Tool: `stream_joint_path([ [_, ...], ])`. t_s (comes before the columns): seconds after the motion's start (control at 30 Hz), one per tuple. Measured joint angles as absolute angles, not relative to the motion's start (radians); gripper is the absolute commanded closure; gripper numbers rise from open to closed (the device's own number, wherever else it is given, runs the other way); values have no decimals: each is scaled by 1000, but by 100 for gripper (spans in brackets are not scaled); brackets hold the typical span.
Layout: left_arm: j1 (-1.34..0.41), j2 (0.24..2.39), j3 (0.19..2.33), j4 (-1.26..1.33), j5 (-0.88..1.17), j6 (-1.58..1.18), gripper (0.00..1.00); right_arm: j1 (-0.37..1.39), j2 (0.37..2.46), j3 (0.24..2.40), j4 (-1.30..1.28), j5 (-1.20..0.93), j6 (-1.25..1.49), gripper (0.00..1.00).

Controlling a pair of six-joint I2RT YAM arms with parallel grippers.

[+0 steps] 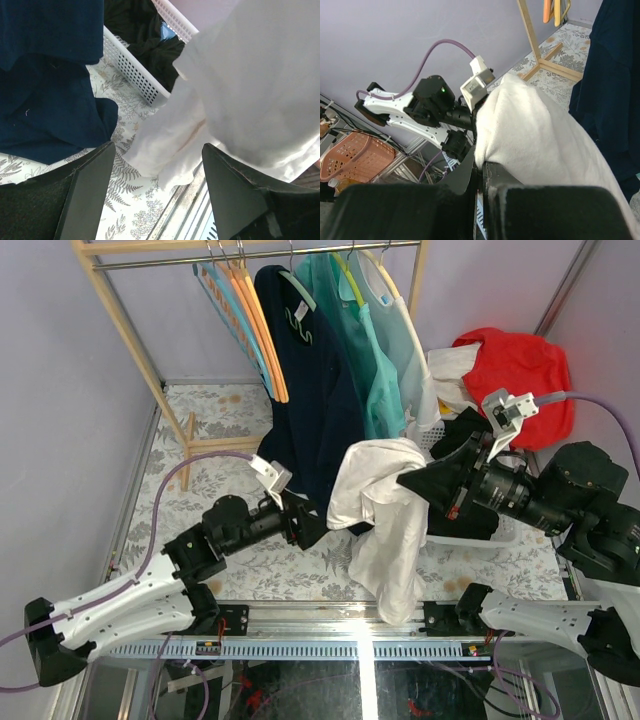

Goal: Place the t-shirt on the hanger

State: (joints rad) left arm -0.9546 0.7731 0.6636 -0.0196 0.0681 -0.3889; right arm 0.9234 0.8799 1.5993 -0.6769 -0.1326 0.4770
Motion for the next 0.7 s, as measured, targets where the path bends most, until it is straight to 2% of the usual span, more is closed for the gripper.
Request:
stream_joint_path([
  [0.33, -955, 612, 457, 188, 88, -417, 25, 923, 933, 1703, -691, -142, 470, 100],
  [0.7, -983, 691, 379, 439, 105, -463, 19, 923, 981, 1719, -691, -151, 466, 100],
])
